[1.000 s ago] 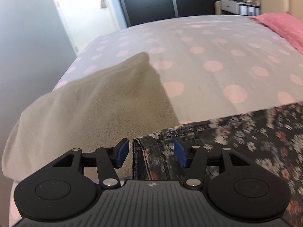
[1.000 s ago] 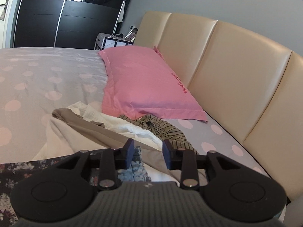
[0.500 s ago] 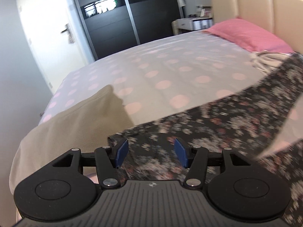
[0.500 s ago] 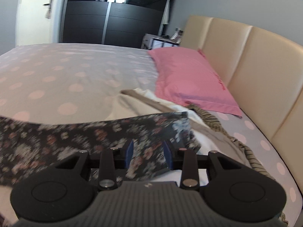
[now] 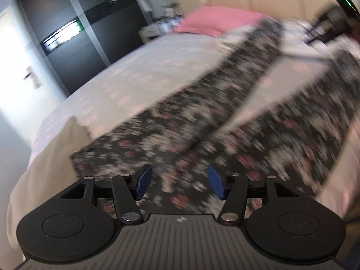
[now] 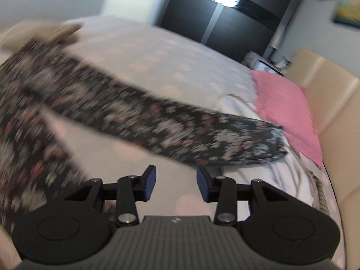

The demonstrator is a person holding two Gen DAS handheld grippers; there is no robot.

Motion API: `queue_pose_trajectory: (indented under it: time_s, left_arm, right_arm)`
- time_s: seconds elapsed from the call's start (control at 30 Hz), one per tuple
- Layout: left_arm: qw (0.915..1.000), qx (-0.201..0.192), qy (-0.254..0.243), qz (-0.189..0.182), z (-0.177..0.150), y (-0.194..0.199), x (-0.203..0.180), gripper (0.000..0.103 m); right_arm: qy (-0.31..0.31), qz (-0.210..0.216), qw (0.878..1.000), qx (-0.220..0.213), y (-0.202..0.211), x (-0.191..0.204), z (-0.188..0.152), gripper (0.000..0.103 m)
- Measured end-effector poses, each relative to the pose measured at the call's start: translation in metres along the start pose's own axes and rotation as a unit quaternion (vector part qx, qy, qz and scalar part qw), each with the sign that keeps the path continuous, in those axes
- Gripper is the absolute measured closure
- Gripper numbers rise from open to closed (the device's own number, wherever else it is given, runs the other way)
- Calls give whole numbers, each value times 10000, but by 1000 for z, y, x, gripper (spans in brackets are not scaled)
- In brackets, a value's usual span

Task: Fold clothes
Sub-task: 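Lift the floral jeans with both tools and stretch them out lengthwise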

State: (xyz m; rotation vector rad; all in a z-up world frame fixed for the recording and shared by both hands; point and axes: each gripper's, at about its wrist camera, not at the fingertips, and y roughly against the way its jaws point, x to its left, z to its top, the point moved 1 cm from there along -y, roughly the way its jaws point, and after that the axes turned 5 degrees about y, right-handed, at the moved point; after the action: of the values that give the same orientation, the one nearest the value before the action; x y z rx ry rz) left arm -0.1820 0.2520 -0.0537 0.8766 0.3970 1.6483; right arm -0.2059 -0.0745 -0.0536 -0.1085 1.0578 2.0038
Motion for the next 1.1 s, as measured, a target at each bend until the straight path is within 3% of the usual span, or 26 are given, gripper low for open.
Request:
queue_pose_trajectory:
  time_s: [0.1,0.27,0.4,0.5,0.63,0.83,1.03,1.1]
  left_arm:
    - [9966,231,-790,-61,-19,0,-33,49]
    - [9858,765,-1450,-374,-56,-2,-60,49]
    - [9744,1200,-1850,-448,-81,-11,-74,49]
    - [9655,1358,-2192,-366,-95,-16,-84,49]
    - [9503,1610,-2662,-94,-108,-25,-92,49]
    - [9346,1991,-2922,374,-118,-40,-85,49]
    - [9435,2243,-2408,396,-112,-46,-67,50]
    - [9453,2289,-2266,522,-111,-47,-62,50]
  right_arm:
    - [631,168,9978,127,8,28,-12,59]
    - [1310,318,9903,344,12,56,-32,59]
    - [1444,262,9886,340,15,56,-34,53]
    - [1423,219,9890,345,19,52,-35,53]
    - [1859,113,9810,533,20,50,-50,53]
    - [2625,448,9534,1418,19,43,-107,55]
    - [3294,466,9182,2152,24,34,-161,60]
    - [3205,447,9186,2268,26,28,-167,60]
